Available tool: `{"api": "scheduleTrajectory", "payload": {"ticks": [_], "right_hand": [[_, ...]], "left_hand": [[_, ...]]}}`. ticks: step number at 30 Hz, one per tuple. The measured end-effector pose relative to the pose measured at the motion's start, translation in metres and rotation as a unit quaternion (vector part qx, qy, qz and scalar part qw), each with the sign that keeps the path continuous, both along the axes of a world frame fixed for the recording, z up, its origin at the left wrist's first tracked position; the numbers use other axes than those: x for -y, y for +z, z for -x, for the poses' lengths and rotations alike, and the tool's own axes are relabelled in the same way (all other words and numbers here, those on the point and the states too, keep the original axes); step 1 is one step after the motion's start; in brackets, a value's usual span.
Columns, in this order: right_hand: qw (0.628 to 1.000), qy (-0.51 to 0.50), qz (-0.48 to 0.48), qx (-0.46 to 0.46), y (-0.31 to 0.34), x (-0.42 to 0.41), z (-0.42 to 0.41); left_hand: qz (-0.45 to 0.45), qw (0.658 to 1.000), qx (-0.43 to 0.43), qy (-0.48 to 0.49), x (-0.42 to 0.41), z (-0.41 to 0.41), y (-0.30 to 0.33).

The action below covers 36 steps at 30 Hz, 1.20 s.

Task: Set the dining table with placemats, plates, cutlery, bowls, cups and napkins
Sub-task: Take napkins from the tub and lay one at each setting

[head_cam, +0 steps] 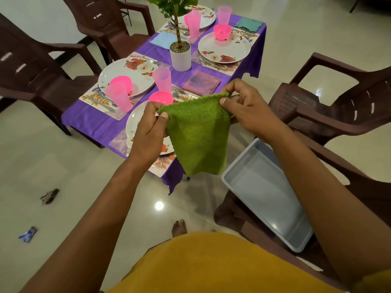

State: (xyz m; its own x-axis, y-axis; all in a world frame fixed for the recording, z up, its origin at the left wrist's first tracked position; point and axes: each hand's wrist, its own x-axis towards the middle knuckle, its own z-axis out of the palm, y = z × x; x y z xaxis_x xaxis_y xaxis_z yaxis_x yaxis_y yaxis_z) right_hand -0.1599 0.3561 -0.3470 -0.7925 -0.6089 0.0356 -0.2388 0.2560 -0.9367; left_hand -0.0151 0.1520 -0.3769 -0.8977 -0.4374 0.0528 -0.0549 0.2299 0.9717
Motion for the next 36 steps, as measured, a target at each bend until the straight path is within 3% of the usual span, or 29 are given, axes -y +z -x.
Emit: {"api": "scheduleTrajectory", "payload": {"ticks": [5,7,9,11,13,15,18,22,26,29,33,36], "right_hand": [[0.998,-0.009,0.032,-0.053,-0.013,0.015,-0.007],[0.995,-0.01,0.047,-0.087,-0.013,0.025,-0.011],[0.992,-0.004,0.063,-0.107,-0.007,0.037,-0.017],[0.991,0.011,0.1,-0.09,0.002,0.053,-0.024],[0.989,0.001,0.146,-0.031,0.013,0.074,-0.033],[0.989,-0.036,0.143,0.025,0.016,0.097,-0.037],[0.993,-0.075,0.076,0.047,0.003,0.126,-0.035],[0.992,-0.095,-0.023,0.084,-0.027,0.154,-0.03],[0.966,-0.061,0.013,0.253,-0.041,0.171,-0.042],[0.911,-0.063,0.01,0.407,-0.059,0.183,-0.061],[0.888,0.071,-0.051,0.451,-0.072,0.198,-0.086],[0.872,0.12,0.026,0.473,-0.078,0.215,-0.1]], "left_hand": [[0.015,1.0,-0.009,0.01,0.0,-0.019,0.003],[-0.038,0.999,-0.003,0.014,0.003,-0.026,0.007],[-0.15,0.989,-0.012,-0.003,0.013,-0.034,0.012],[-0.296,0.954,-0.045,-0.029,0.026,-0.043,0.014],[-0.442,0.894,-0.076,-0.004,0.032,-0.05,0.006],[-0.518,0.849,-0.096,0.044,0.024,-0.053,-0.006],[-0.54,0.833,-0.086,0.077,0.011,-0.053,-0.026],[-0.577,0.814,-0.068,-0.017,0.028,-0.071,-0.033],[-0.568,0.822,-0.042,0.018,0.059,-0.091,-0.029],[-0.553,0.83,-0.029,0.062,0.092,-0.105,-0.029],[-0.56,0.824,-0.034,0.077,0.129,-0.119,-0.025],[-0.555,0.827,-0.025,0.083,0.158,-0.127,-0.032]]}}
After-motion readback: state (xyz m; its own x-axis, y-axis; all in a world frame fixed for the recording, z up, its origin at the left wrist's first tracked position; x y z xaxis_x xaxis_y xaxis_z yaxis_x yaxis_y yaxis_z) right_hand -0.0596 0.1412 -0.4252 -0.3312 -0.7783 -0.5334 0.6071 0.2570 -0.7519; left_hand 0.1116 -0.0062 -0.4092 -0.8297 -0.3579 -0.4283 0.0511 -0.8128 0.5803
